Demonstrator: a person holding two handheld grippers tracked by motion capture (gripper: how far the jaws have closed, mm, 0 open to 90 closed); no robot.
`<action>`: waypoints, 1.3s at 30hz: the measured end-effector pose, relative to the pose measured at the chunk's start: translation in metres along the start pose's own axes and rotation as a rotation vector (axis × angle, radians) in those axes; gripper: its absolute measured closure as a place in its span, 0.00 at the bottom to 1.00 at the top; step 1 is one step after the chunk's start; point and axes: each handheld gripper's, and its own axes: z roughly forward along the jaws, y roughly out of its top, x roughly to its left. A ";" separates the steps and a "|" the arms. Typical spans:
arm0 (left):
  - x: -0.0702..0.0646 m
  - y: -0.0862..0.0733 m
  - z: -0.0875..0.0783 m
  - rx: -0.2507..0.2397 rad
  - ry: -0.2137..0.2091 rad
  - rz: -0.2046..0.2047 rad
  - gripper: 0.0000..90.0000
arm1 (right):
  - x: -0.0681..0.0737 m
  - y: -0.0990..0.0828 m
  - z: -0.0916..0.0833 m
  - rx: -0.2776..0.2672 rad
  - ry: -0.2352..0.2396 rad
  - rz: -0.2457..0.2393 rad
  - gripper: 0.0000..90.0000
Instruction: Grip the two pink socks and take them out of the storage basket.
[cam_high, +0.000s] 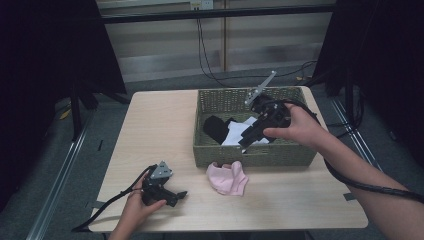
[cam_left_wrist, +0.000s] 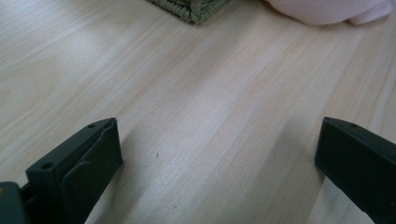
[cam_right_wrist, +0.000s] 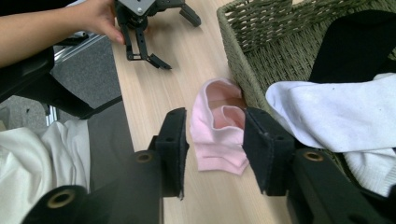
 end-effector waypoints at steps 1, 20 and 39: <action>0.000 0.000 0.000 -0.001 0.000 -0.001 0.00 | 0.000 -0.001 0.001 0.006 0.001 0.005 0.65; 0.000 0.000 0.000 0.001 -0.001 -0.003 0.00 | -0.007 -0.020 0.017 -0.020 -0.018 -0.002 0.46; 0.000 0.000 0.000 0.007 -0.002 0.005 0.00 | -0.008 -0.044 0.031 -0.038 -0.029 -0.005 0.40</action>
